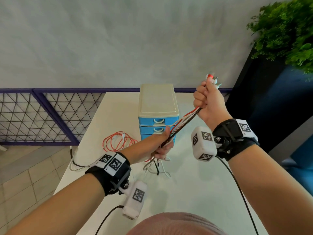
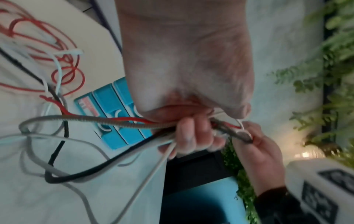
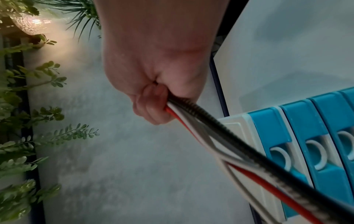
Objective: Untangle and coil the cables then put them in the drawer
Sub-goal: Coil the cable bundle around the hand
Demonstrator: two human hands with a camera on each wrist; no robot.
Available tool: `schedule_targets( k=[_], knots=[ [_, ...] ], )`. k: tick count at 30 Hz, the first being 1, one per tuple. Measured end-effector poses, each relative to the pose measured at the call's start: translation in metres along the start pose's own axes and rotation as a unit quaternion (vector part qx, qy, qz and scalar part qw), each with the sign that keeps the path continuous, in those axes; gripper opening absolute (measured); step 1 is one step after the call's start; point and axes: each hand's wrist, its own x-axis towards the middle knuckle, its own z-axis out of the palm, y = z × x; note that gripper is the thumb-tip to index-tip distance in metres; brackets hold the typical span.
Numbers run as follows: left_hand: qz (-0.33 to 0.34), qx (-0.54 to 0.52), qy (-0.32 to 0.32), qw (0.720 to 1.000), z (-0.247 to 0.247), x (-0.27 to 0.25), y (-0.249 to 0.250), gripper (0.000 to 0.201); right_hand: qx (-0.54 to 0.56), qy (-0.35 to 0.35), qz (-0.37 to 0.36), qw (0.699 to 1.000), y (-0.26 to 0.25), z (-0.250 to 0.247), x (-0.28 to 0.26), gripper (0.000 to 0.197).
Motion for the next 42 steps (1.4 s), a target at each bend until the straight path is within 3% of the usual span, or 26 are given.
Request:
schedule_targets(
  k=[3,6,8,12,15,21,27,30,32,34,36,38,40,42],
  knots=[
    [-0.018,-0.046,-0.047,0.998,-0.005,-0.001,0.003,0.069,-0.024,-0.041,0.049,0.998,-0.001,0.000,-0.004,0.037],
    [-0.030,0.059,-0.010,0.998,-0.005,0.003,0.008,0.083,-0.028,-0.067,0.080,0.994,0.003,0.008,-0.012,0.036],
    [-0.015,0.073,0.045,0.996,-0.001,0.010,0.014,0.075,-0.048,-0.089,0.096,0.990,0.011,0.016,-0.018,0.036],
    [0.040,-0.022,0.033,0.998,0.010,0.024,0.025,0.075,-0.057,-0.119,0.131,0.983,0.029,0.029,-0.025,0.034],
    [0.035,-0.011,0.023,0.999,0.015,0.020,0.027,0.072,-0.037,-0.123,0.131,0.983,0.028,0.028,-0.023,0.033],
    [-0.028,-0.035,-0.077,0.996,-0.002,0.000,0.008,0.062,0.021,-0.094,0.119,0.988,0.006,0.011,-0.016,0.037],
    [-0.037,-0.055,-0.087,0.994,-0.016,-0.002,0.009,0.070,-0.014,-0.105,0.155,0.982,0.004,0.005,-0.017,0.037],
    [-0.039,-0.073,-0.076,0.994,-0.021,-0.005,0.014,0.058,-0.048,-0.109,0.183,0.976,0.002,0.003,-0.018,0.036],
    [-0.033,-0.005,-0.055,0.998,-0.023,-0.007,0.017,0.049,-0.082,-0.108,0.201,0.970,0.002,-0.002,-0.018,0.035],
    [-0.010,0.171,-0.021,0.985,-0.021,-0.008,0.022,0.044,-0.136,-0.110,0.221,0.959,0.003,-0.005,-0.019,0.033],
    [0.004,0.364,0.028,0.931,-0.020,-0.006,0.024,0.048,-0.205,-0.110,0.250,0.940,0.005,-0.007,-0.020,0.032],
    [0.022,0.472,0.075,0.878,-0.019,-0.005,0.024,0.064,-0.261,-0.119,0.295,0.911,0.008,-0.008,-0.022,0.032],
    [0.036,0.431,0.068,0.899,-0.016,-0.006,0.028,0.081,-0.298,-0.130,0.333,0.885,0.011,-0.007,-0.025,0.032],
    [0.019,0.372,0.028,0.927,-0.016,-0.009,0.030,0.073,-0.312,-0.128,0.348,0.875,0.014,-0.007,-0.027,0.032]
  ],
)
